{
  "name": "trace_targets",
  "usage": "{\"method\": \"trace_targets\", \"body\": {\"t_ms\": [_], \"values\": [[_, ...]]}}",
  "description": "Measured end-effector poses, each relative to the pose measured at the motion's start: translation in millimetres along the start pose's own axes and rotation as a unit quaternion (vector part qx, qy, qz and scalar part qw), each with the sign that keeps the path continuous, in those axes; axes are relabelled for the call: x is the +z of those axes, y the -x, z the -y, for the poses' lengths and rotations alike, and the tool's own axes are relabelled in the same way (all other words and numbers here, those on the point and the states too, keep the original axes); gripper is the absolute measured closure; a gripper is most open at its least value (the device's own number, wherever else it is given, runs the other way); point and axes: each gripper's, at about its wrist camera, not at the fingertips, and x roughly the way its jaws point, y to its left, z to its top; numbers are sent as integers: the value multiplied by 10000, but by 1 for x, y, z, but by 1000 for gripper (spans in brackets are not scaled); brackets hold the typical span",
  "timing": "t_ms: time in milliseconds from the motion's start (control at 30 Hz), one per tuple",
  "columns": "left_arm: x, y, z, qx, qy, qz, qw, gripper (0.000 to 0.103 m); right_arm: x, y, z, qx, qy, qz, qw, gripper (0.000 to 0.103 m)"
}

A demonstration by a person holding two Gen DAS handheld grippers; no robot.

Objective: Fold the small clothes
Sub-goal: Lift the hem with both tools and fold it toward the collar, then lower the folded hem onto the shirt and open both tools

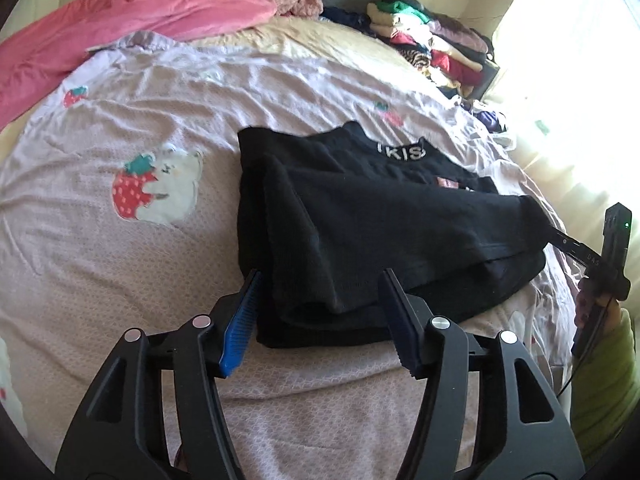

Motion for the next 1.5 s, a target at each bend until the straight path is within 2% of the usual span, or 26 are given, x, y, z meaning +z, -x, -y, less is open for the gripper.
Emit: {"method": "trace_targets", "body": {"t_ms": [67,133,167,200,233,300,600,733,1000,1167,1333,1500], "values": [[2,-6,0,21,78,-31,10000,52,0,-6,0,-13,-18,-73,10000,47],[4,-8,4,57,36,-17,10000,74,1,-10,-1,30,33,-135,9999,57],[5,-7,5,41,20,-26,10000,102,2,-11,-1,38,65,-156,9998,72],[7,-7,7,-15,22,-33,10000,101,3,-11,-1,132,76,-183,9997,89],[9,-6,8,-53,10,-33,10000,101,5,-11,0,195,65,-184,9996,94],[14,-3,12,-91,-61,-6,9999,101,8,-9,0,205,88,-130,9997,96],[57,5,9,-148,86,334,9993,101,47,-4,5,444,-9,225,9988,96],[75,0,5,131,44,409,9991,101,67,-13,4,419,-30,293,9987,96],[95,-23,-9,350,-77,350,9987,100,88,-51,8,120,-131,162,9997,96],[100,-42,-26,391,100,224,9989,95,94,-70,10,-10,-127,44,9999,96],[101,-54,-41,301,340,205,9988,88,95,-88,13,-200,-140,-153,9996,96],[100,-55,-50,135,565,287,9979,84,98,-93,12,-318,-115,-209,9992,89]]}}
